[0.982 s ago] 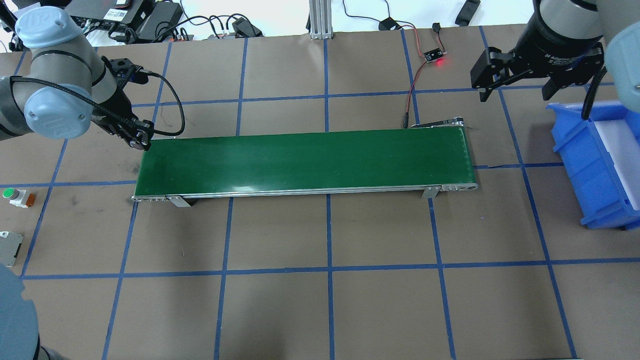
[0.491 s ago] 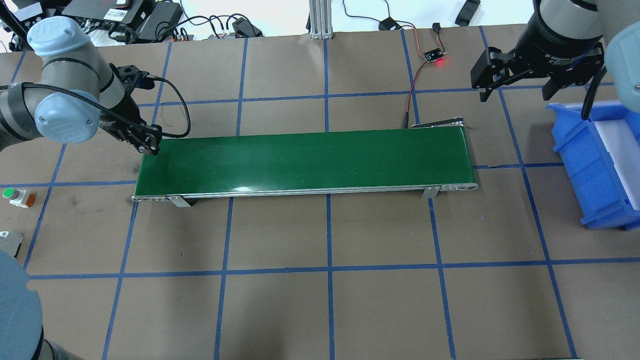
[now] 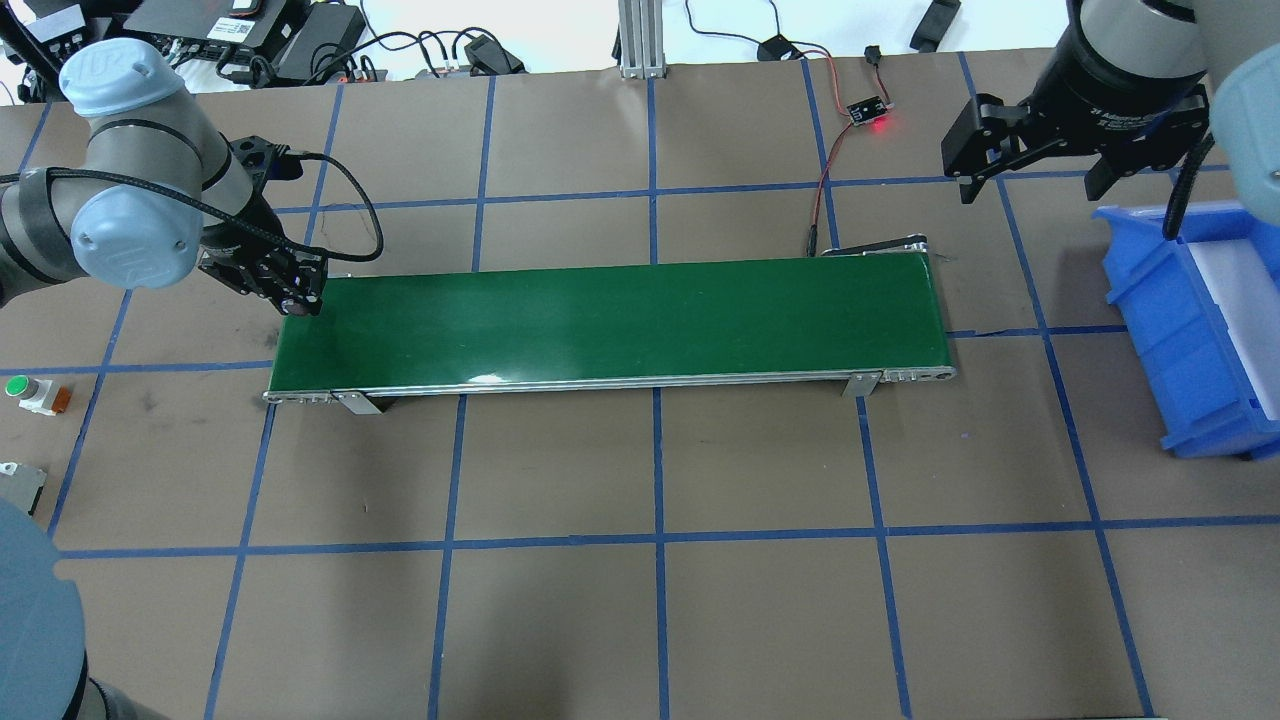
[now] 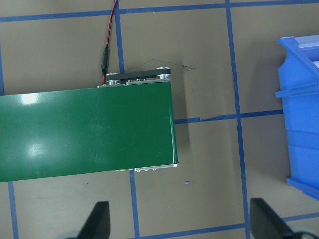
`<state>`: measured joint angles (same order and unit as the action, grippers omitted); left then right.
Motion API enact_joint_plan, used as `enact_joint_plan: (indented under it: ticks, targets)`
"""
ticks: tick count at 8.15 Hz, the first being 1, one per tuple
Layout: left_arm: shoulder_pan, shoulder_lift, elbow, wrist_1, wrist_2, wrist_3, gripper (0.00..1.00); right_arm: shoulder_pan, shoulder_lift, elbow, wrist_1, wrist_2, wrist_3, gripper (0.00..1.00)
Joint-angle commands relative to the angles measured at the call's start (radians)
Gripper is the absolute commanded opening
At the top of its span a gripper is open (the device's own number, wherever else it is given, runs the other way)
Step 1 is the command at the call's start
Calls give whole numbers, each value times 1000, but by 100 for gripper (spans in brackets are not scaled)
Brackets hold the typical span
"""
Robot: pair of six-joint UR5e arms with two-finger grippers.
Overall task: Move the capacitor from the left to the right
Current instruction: 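Lower the capacitor onto the near end of the green belt and release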
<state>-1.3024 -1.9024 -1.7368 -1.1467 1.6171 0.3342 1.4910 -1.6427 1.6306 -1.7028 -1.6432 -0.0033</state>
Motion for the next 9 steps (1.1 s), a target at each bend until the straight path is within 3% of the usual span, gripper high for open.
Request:
enact_joint_plan:
  ticks: [1, 5, 6, 7, 8, 9]
  targets:
    - [0, 3, -3, -54, -3, -72, 19, 0, 0, 0, 0, 0, 0, 100]
    - [0, -4, -49, -39, -3, -72, 21, 0, 0, 0, 0, 0, 0, 100]
    - [0, -4, -49, -39, -3, -72, 28, 0, 1, 0, 0, 0, 0, 100]
    - [0, -6, -47, -39, -2, -70, 43, 0, 1, 0, 0, 0, -1, 100]
    - [0, -6, -44, -39, 1, -70, 84, 0, 0, 0, 0, 0, 0, 100]
    - [0, -6, -44, -42, -3, -66, 100, 0, 0, 0, 0, 0, 0, 100]
